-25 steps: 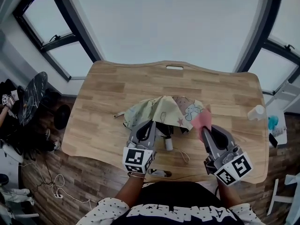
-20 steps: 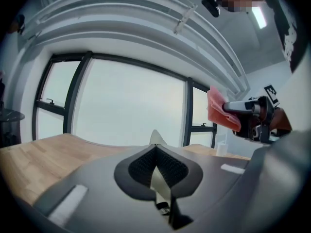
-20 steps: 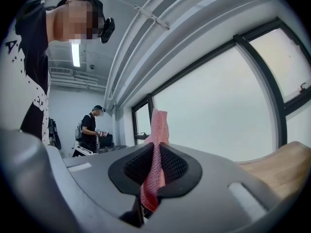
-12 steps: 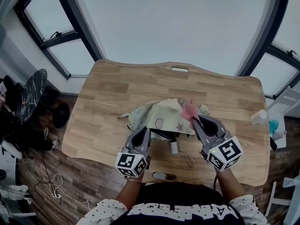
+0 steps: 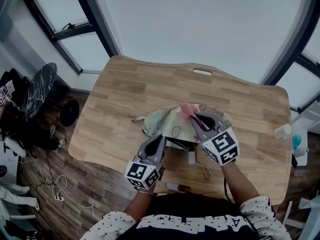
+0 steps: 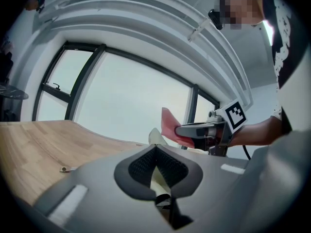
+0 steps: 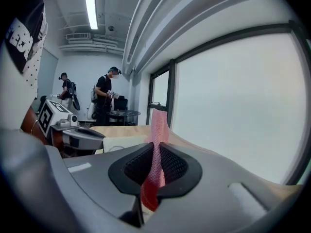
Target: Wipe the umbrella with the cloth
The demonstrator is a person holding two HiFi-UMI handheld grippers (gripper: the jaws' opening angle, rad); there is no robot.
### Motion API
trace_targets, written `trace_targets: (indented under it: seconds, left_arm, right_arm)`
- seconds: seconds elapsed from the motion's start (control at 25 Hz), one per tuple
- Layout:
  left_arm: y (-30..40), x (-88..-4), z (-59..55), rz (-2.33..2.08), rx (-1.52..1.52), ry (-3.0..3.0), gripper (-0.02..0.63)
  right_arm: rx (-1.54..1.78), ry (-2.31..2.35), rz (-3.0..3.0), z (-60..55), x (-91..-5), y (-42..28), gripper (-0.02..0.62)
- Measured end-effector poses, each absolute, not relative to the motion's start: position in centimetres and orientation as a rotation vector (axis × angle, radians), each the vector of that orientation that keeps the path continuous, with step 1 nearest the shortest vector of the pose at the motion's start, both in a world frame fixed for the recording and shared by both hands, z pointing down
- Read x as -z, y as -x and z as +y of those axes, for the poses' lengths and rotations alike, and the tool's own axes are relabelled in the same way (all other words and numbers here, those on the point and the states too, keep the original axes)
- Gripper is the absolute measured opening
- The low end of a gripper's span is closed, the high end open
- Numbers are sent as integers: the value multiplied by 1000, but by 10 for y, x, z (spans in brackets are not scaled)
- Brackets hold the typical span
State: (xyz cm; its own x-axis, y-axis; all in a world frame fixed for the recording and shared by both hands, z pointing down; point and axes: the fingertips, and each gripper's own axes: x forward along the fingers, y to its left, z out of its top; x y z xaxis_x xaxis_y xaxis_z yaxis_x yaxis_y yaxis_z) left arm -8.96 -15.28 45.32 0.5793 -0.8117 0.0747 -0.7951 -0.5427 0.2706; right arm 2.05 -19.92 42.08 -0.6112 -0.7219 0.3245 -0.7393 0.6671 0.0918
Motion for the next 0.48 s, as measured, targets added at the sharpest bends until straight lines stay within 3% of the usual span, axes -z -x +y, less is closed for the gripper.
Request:
trace_targets:
  seconds: [0.48]
  left_arm:
    - [85,-448,-147,-1341,103,-2534,0]
  right_arm:
    - [-121,-888,-2546,-165,-459,20,41]
